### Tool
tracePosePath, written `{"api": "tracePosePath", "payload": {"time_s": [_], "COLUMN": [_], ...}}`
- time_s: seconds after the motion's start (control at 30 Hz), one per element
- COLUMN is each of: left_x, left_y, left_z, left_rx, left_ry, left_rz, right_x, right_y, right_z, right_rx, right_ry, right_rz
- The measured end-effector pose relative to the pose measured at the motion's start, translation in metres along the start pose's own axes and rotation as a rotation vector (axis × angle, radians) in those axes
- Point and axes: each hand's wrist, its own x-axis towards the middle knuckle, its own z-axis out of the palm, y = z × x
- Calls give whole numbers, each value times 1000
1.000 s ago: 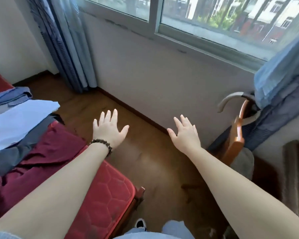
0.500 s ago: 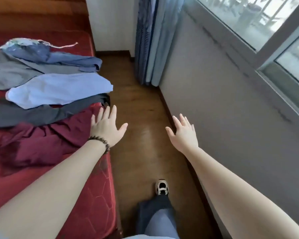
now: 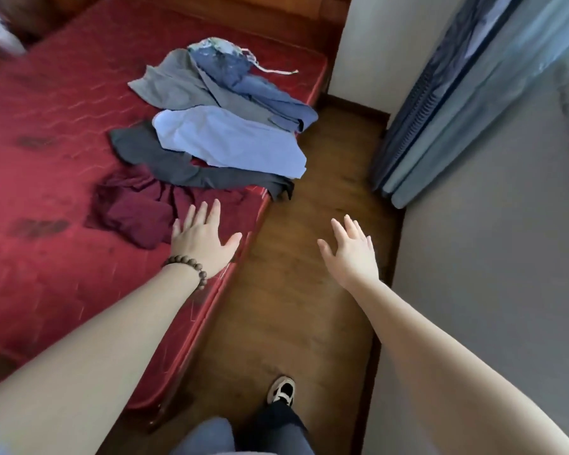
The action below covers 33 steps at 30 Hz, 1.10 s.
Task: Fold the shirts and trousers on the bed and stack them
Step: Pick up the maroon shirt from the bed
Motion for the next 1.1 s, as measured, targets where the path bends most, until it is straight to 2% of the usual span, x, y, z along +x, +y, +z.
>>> {"api": "tracePosePath", "payload": {"time_s": [0.2, 0.43, 0.6, 1.1], "left_x": [-16, 2, 29, 156], "left_y": [-24, -35, -47, -116], "left_z": [-5, -23, -20, -11], "left_rx": [18, 3, -29, -206], "left_ry": [37, 117, 133, 111], "left_rz": [-212, -307, -374, -717], "right_x": [33, 72, 114, 290], "right_y": [-26, -59, -86, -239], "right_z": [7, 7, 13, 33], "right_rx": [4, 15, 4, -194], "right_ry": [-59, -60, -44, -246], "right_rz": [-192, -354, -437, -707]}}
